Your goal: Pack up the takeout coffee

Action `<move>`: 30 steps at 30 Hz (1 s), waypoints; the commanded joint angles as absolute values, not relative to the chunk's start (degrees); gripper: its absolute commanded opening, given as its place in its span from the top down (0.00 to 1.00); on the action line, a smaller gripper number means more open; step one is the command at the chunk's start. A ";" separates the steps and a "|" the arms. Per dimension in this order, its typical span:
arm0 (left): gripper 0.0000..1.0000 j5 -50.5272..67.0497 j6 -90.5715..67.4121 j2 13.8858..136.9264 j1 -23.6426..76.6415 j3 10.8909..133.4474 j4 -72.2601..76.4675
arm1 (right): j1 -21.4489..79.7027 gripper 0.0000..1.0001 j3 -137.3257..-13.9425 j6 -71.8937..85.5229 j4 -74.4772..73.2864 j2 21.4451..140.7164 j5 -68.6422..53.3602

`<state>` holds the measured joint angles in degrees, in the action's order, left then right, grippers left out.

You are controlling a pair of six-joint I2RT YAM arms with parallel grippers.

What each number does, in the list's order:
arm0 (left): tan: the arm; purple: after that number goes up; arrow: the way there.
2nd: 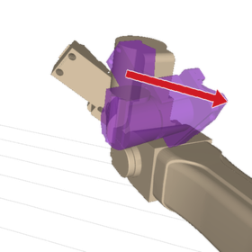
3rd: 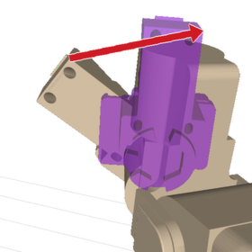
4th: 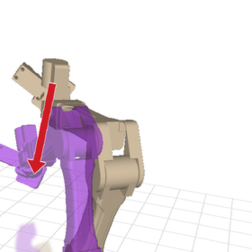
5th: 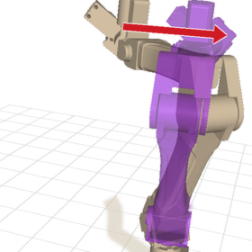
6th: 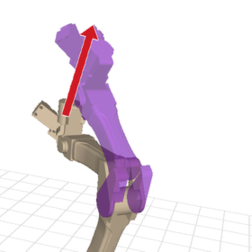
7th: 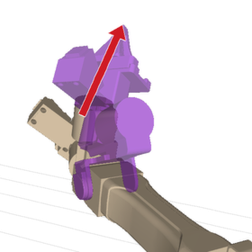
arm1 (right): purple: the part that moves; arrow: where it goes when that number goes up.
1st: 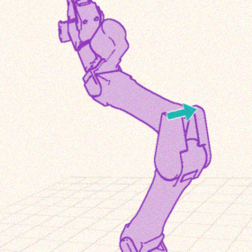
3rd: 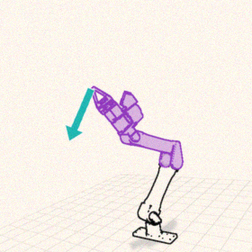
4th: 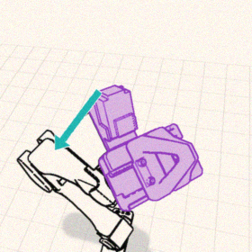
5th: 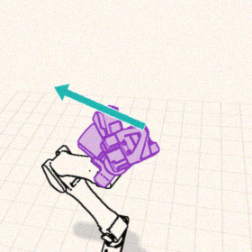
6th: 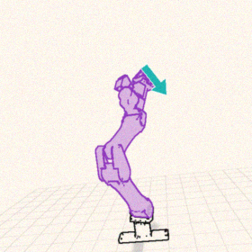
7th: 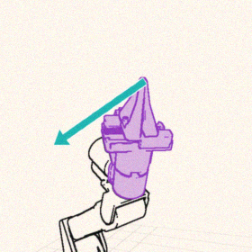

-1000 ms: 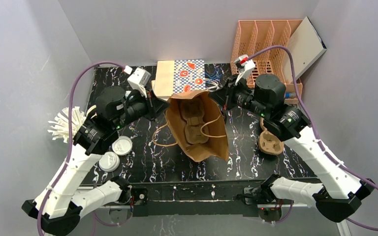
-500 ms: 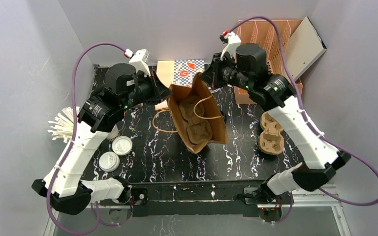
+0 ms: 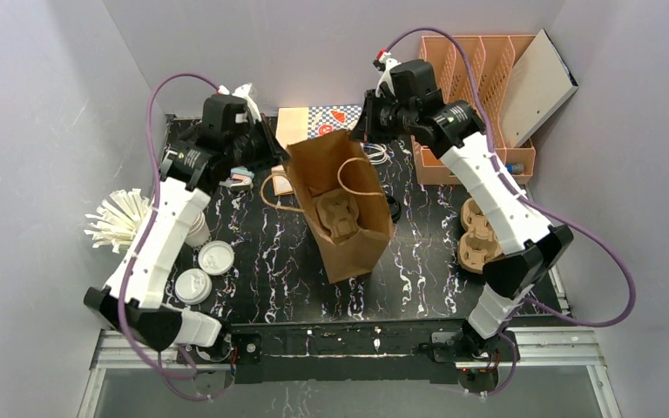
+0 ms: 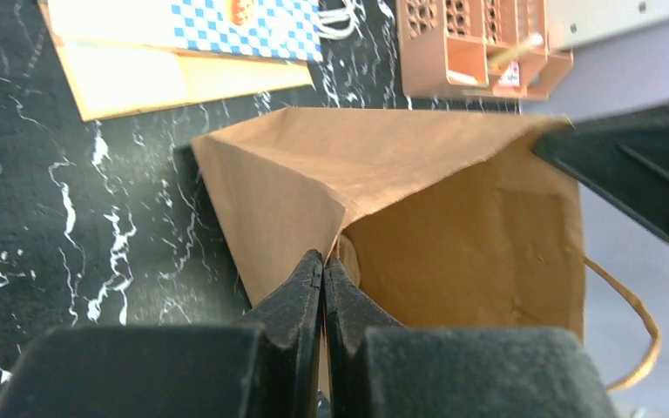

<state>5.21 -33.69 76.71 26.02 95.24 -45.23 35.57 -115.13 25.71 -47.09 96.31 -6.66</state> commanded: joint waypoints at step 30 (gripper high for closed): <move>0.60 25.84 -36.36 110.24 7.12 123.00 -29.98 | 27.51 0.35 -132.94 26.11 -29.57 114.07 -0.42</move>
<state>23.94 -36.97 108.88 8.16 119.17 -32.01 28.27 -131.04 27.33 -34.13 115.26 -5.08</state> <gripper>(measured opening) 0.230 0.436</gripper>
